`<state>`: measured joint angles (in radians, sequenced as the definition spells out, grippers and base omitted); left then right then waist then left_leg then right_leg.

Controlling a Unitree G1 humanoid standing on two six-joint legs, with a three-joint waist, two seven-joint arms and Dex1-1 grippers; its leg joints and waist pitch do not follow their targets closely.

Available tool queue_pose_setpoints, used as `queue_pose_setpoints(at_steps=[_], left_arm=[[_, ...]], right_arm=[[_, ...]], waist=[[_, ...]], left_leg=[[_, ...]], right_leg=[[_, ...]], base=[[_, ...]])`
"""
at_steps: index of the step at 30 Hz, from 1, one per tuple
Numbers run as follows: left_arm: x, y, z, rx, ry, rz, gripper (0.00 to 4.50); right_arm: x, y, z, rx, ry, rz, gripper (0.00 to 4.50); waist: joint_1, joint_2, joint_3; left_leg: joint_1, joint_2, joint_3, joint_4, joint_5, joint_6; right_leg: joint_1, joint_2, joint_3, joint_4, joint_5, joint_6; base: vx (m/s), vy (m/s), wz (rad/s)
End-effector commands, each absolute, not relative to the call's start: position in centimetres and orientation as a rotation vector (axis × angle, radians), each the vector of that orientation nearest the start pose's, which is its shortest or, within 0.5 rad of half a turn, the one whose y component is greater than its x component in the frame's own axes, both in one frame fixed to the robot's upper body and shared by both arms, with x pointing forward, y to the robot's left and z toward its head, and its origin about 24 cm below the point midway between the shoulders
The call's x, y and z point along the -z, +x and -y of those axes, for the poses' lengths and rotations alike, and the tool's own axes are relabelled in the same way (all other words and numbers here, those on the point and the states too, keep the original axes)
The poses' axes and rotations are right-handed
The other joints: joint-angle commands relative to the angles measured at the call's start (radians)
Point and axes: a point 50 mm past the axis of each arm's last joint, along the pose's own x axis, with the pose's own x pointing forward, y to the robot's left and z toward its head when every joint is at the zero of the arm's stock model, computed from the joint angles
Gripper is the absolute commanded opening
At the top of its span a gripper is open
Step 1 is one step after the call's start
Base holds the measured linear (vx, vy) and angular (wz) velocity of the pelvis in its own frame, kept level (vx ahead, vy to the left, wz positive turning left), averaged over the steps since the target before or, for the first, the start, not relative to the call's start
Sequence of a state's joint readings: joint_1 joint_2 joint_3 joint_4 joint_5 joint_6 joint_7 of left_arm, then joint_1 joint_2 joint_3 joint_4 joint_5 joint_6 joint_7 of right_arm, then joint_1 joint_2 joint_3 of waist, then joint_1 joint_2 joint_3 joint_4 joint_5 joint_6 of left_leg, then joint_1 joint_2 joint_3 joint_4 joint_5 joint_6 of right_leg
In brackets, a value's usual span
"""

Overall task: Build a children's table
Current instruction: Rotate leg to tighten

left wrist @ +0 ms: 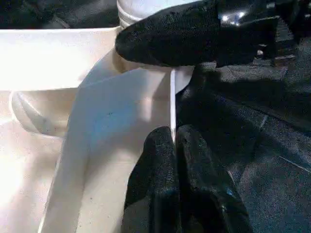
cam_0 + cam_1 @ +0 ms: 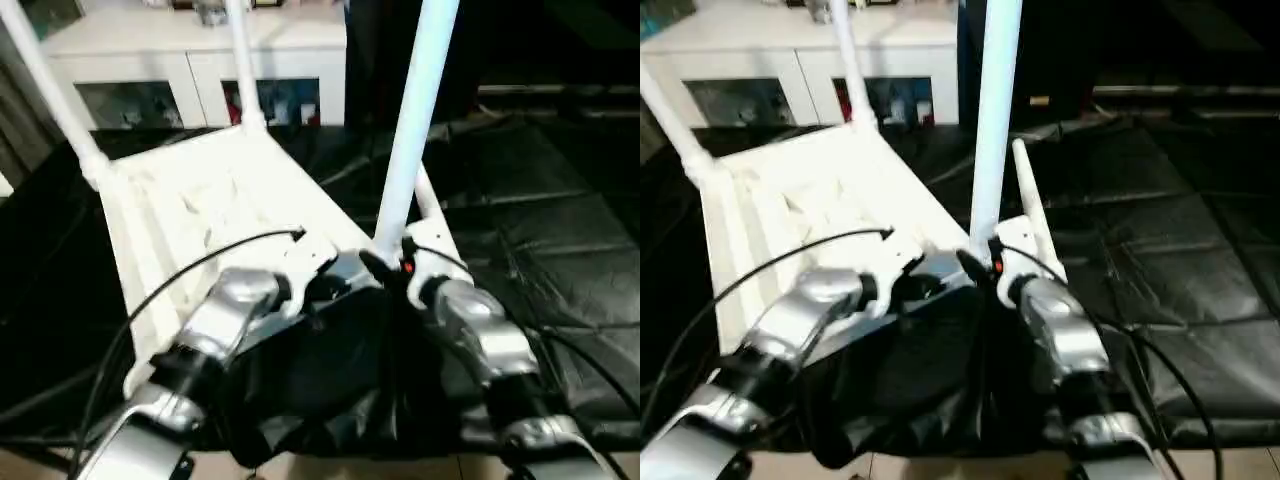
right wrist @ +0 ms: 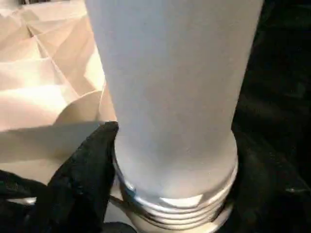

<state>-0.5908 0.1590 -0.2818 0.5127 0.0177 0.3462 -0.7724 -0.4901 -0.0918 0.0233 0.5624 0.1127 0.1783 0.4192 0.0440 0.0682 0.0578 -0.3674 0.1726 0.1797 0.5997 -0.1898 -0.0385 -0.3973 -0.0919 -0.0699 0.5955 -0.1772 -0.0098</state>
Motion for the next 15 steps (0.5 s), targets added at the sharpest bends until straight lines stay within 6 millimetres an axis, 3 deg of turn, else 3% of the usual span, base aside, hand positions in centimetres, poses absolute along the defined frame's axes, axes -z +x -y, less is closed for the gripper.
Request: queue_pose_setpoints(at_steps=[1,3,4,6,8,11,15], left_arm=[[-6.3,32.5,-5.0,1.093,0.285,-0.346,0.00],[-6.4,32.0,-5.7,1.159,0.303,-0.335,0.00],[-6.4,32.0,-5.7,1.159,0.303,-0.335,0.00],[-6.3,31.6,-6.4,1.202,0.315,-0.339,0.00],[-6.3,31.0,-7.4,1.262,0.326,-0.347,0.00],[-6.2,30.1,-9.1,1.355,0.352,-0.361,0.00],[-6.0,29.2,-11.0,1.423,0.377,-0.392,0.00]], right_arm=[[-2.6,31.9,7.3,-0.713,0.105,-0.320,3.69],[-3.3,31.9,7.6,-0.770,0.088,-0.286,3.91],[-3.3,31.9,7.6,-0.770,0.088,-0.286,3.91],[-3.7,31.8,8.2,-0.816,0.065,-0.274,3.91],[-4.1,31.4,9.1,-0.897,0.021,-0.262,3.91],[-4.9,30.8,10.7,-1.009,-0.036,-0.248,3.91],[-5.4,29.9,12.8,-1.123,-0.123,-0.269,3.91]], waist=[[0.002,-0.001,-0.052],[0.001,-0.001,-0.055],[-0.003,-0.001,-0.056],[-0.004,-0.003,-0.058],[-0.001,-0.014,-0.061],[0.006,-0.009,-0.069],[0.035,0.002,-0.079]], left_leg=[[0.008,0.044,-0.030,-0.092,-0.364,0.003],[0.007,0.045,-0.029,-0.091,-0.358,0.006],[-0.001,0.046,-0.031,-0.093,-0.340,0.011],[0.004,0.047,-0.027,-0.090,-0.325,0.017],[0.001,0.047,-0.022,-0.084,-0.271,0.043],[0.000,0.051,-0.019,-0.076,-0.183,0.079],[0.004,0.056,-0.015,-0.064,-0.096,0.116]], right_leg=[[0.037,-0.059,0.037,-0.094,-0.405,-0.159],[0.039,-0.059,0.038,-0.090,-0.374,-0.172],[0.045,-0.060,0.039,-0.084,-0.338,-0.182],[0.041,-0.059,0.040,-0.081,-0.304,-0.199],[0.045,-0.059,0.042,-0.077,-0.253,-0.217],[0.046,-0.057,0.043,-0.060,-0.129,-0.250],[0.043,-0.051,0.038,-0.040,-0.002,-0.286]], base=[[0.000,0.000,0.00],[0.000,0.000,0.00],[0.000,0.000,0.00],[0.000,0.000,0.00],[0.000,0.000,0.00],[0.000,0.000,0.00],[0.000,0.000,0.00]])
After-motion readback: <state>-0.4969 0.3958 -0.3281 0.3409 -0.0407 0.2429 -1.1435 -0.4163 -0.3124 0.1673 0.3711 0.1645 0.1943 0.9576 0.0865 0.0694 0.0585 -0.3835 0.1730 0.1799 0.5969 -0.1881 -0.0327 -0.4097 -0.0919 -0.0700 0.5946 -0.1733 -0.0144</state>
